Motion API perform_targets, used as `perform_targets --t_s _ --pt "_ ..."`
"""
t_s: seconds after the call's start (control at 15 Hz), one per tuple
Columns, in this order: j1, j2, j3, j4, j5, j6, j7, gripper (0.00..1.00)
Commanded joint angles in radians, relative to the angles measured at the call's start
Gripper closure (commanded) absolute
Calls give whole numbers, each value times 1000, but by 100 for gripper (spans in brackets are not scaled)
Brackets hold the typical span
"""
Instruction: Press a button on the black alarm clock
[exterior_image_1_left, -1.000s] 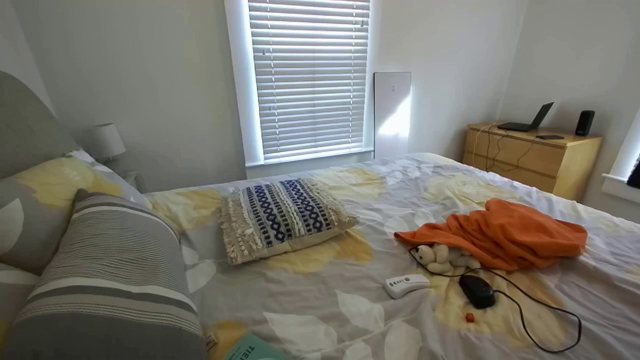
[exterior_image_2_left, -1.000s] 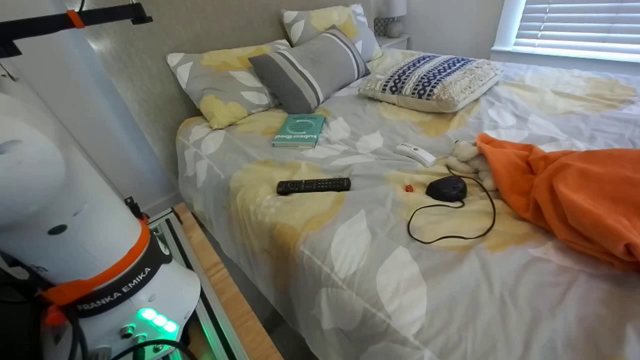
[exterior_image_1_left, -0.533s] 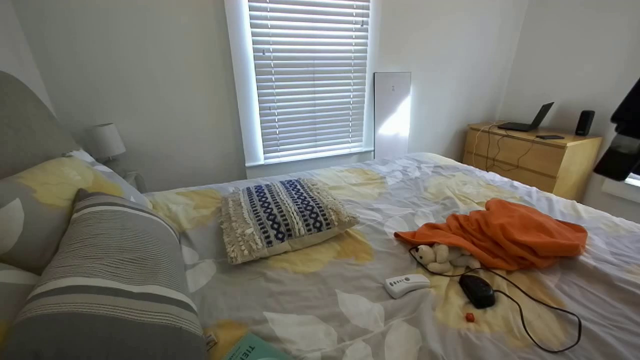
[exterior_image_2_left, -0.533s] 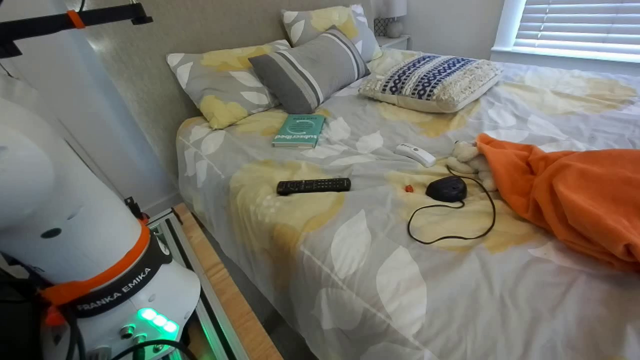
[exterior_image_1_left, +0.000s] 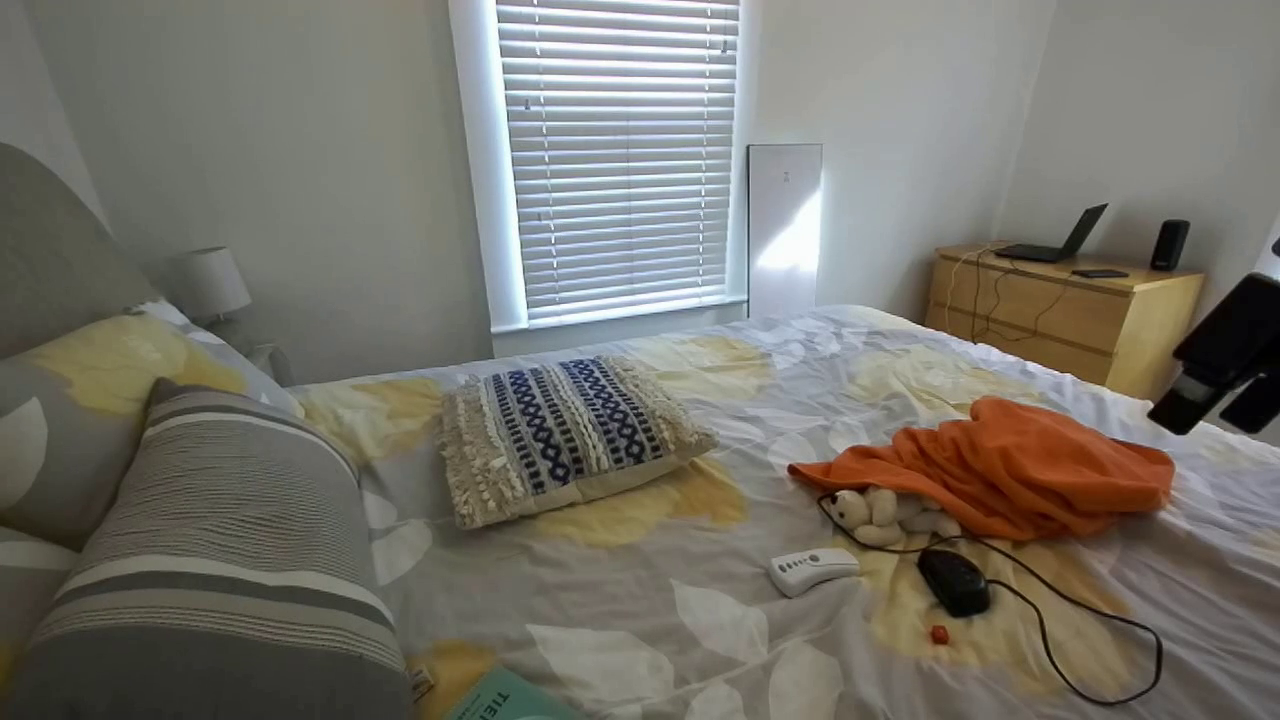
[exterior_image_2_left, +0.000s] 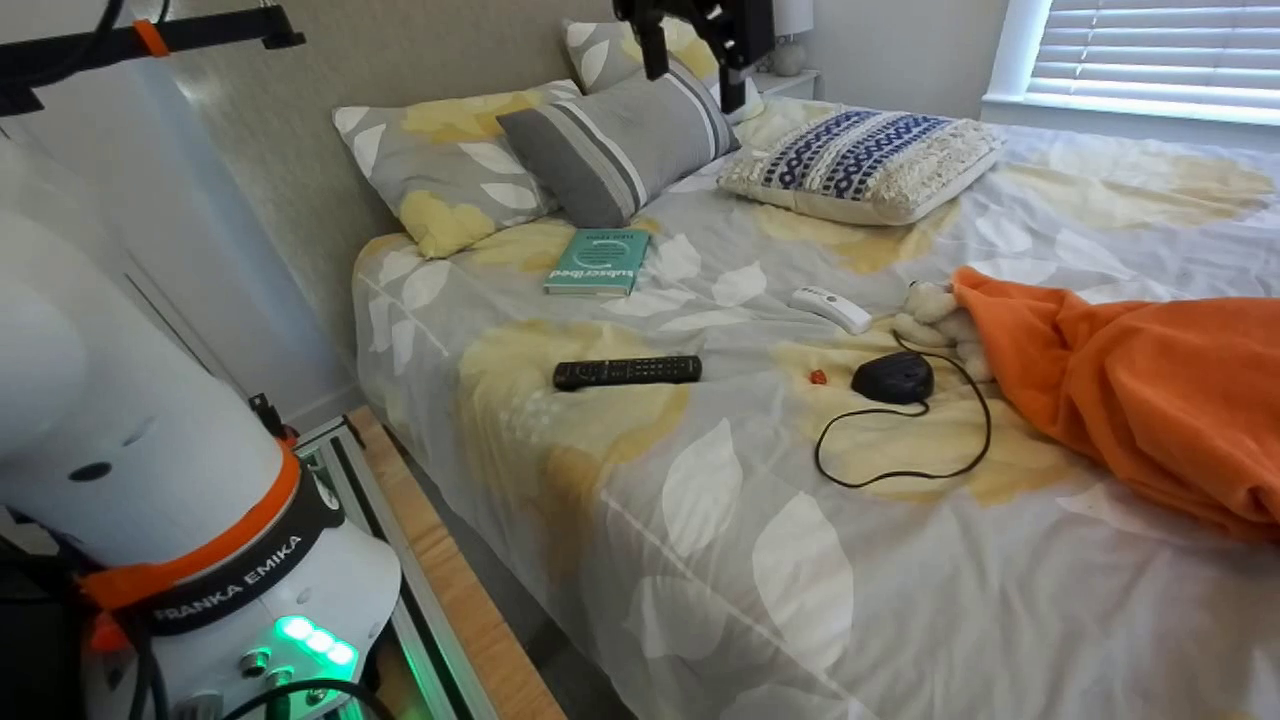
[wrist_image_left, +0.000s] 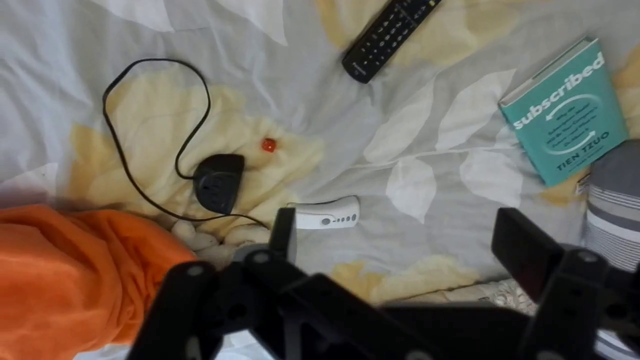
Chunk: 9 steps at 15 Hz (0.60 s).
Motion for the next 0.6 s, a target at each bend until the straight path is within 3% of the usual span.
perform_targets --t_s 0.0,0.27,0.33,0.53 --pt "-1 104 -68 -18 23 124 -151 0" --pt "15 216 -143 -3 131 215 -300 0" --pt "-14 160 -99 -20 74 187 -232 0" --pt "-17 208 -115 -12 108 208 -281 0"
